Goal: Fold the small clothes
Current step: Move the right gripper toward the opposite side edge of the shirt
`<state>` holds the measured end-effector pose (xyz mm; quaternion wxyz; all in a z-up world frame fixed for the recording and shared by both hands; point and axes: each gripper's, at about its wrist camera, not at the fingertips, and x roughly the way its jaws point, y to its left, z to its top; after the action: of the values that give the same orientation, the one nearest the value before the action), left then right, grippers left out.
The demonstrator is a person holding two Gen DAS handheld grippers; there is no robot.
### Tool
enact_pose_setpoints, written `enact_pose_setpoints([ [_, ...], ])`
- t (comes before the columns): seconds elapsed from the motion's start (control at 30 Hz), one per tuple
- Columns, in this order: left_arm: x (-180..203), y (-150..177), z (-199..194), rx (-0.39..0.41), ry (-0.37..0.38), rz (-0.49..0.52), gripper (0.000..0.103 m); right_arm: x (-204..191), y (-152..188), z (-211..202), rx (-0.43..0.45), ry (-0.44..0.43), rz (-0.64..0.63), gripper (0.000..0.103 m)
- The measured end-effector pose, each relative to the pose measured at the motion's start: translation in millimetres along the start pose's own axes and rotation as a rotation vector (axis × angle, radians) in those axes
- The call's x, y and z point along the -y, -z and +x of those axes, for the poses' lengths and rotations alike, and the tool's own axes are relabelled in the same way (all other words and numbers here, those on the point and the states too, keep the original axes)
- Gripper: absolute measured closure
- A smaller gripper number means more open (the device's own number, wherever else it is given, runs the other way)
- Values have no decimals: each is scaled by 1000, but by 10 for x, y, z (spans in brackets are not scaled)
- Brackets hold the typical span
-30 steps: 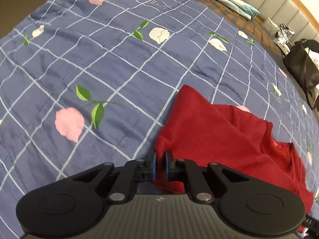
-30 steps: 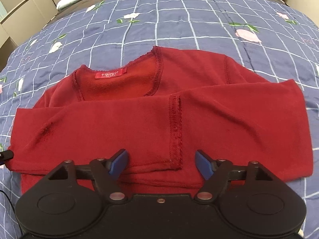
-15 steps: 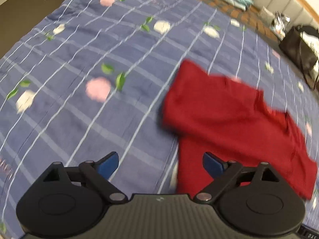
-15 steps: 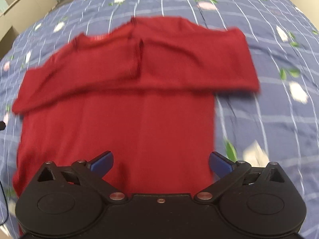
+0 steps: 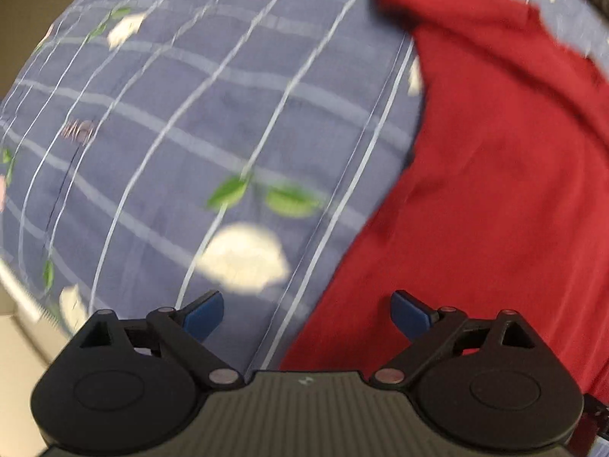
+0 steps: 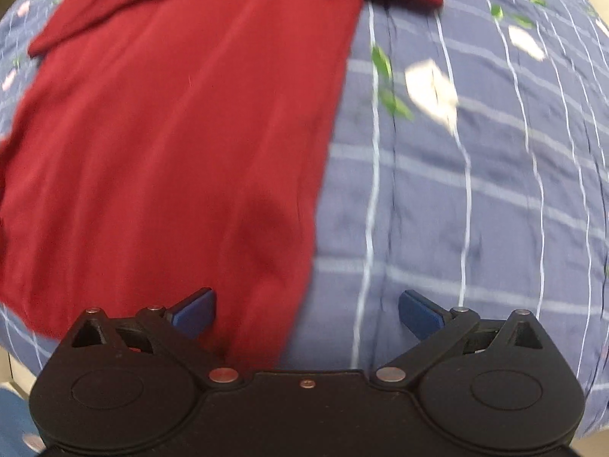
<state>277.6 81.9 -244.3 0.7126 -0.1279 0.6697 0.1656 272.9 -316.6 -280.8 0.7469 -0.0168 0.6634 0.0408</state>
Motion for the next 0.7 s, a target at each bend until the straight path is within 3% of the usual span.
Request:
enact_pose_setpoints([
  [0.07, 6, 84, 53, -39, -47, 26, 6, 36, 130, 12, -7, 0, 11, 1],
  [0.33, -87, 310, 23, -43, -58, 44, 1, 181, 556, -95, -1, 34, 83, 1],
  [0.53, -160, 515, -41, -29, -46, 90, 1, 183, 796, -183, 27, 69, 162, 1],
  [0.7, -287, 694, -276, 39, -31, 115, 1, -22, 994, -409, 123, 134, 113, 1],
])
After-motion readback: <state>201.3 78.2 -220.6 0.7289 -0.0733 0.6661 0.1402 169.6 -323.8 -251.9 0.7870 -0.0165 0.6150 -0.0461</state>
